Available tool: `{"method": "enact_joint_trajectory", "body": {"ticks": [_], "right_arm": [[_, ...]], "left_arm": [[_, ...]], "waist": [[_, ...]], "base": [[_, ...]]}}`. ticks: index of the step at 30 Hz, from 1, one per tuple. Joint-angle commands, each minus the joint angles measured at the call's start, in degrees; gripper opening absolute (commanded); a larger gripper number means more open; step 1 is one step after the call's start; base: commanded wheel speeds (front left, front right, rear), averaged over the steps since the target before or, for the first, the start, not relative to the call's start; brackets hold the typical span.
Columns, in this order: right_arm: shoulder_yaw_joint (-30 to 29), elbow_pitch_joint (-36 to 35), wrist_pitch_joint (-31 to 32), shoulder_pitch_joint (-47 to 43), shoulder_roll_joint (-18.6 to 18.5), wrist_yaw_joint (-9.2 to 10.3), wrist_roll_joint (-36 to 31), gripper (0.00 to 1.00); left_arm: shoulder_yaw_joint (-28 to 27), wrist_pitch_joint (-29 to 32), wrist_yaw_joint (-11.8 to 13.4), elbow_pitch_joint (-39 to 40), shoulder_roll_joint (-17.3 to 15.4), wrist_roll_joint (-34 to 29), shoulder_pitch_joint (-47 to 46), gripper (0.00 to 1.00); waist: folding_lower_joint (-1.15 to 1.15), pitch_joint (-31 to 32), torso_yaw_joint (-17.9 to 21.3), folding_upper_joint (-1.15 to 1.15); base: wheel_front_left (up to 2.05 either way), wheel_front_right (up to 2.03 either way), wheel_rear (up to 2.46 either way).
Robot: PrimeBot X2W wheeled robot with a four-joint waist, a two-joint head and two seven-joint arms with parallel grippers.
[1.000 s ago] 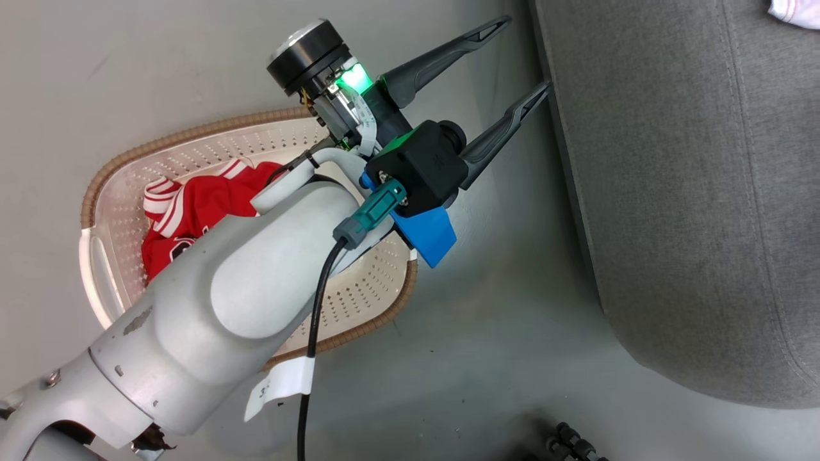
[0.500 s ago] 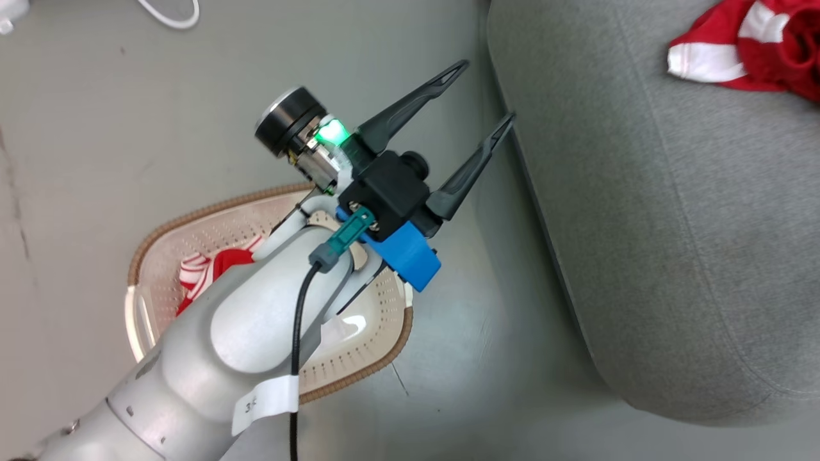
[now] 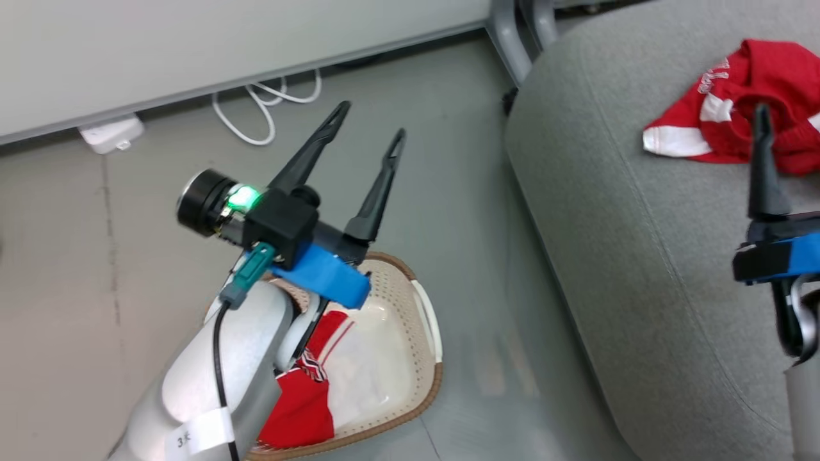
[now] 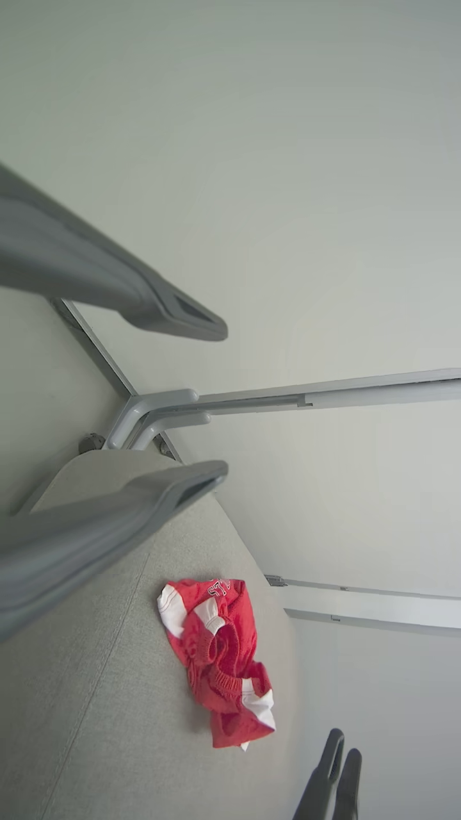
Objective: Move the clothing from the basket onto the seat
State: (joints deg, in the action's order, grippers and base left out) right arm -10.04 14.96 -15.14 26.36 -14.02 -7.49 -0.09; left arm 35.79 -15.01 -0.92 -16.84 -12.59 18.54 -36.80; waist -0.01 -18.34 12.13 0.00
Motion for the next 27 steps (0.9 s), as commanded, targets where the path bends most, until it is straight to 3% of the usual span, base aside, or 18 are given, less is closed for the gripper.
{"method": "enact_joint_trajectory", "body": {"ticks": [1,9,15,27], "right_arm": [[2.0,-0.4,0.0,-1.2,0.4,-0.01,0.9,1.0],[9.1,-1.5,0.0,-2.6,2.1,-0.01,2.3,1.0],[11.9,-1.6,0.0,-4.2,3.7,-0.01,2.9,1.0],[10.7,0.3,0.0,-11.0,6.9,-0.01,3.4,1.0]], "left_arm": [[-2.1,-0.2,0.4,0.1,-0.4,-0.5,2.5,1.0],[-12.3,-0.2,1.5,1.6,-0.1,-1.9,9.8,1.0],[-18.7,-0.2,0.9,1.8,0.9,-3.9,14.9,1.0],[-27.2,-0.2,-2.4,1.1,4.7,-7.5,22.9,1.0]], "waist": [[0.01,3.3,-3.7,0.0],[0.01,6.8,-9.5,0.0],[0.01,8.8,-12.5,0.0],[0.01,12.5,-14.9,0.0]], "base": [[0.0,0.0,0.0],[0.0,0.0,0.0],[0.0,0.0,0.0],[0.0,0.0,0.0]]}}
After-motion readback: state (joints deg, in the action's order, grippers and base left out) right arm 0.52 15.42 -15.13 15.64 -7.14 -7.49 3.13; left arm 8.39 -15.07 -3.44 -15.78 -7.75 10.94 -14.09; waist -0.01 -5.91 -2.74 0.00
